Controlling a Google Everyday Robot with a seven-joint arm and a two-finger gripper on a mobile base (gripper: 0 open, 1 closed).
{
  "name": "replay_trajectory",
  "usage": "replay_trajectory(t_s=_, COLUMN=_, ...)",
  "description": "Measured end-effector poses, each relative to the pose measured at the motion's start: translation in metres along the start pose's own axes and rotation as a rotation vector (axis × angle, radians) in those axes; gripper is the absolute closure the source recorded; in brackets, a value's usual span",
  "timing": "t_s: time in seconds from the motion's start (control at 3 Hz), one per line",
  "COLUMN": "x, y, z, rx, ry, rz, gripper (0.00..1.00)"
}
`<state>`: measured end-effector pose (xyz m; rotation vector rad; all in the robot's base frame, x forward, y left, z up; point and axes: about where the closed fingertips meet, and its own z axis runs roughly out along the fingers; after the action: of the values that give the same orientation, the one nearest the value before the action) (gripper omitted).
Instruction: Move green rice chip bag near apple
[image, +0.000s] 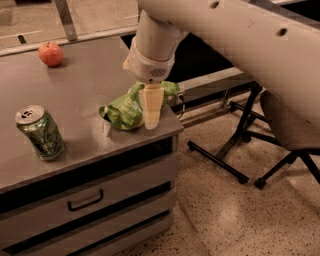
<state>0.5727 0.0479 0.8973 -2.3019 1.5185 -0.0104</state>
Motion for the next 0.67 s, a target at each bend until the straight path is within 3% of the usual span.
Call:
replay_trajectory(t_s=0.33, x=-0.007, y=-0.015, z=0.03, rx=-0.017, ry=-0.023, rz=-0.019, gripper=0.1)
replay_trajectory(t_s=0.67, x=-0.004, y=-0.026, z=0.047, rx=-0.022, ry=-0.037, rz=-0.002, gripper=0.33)
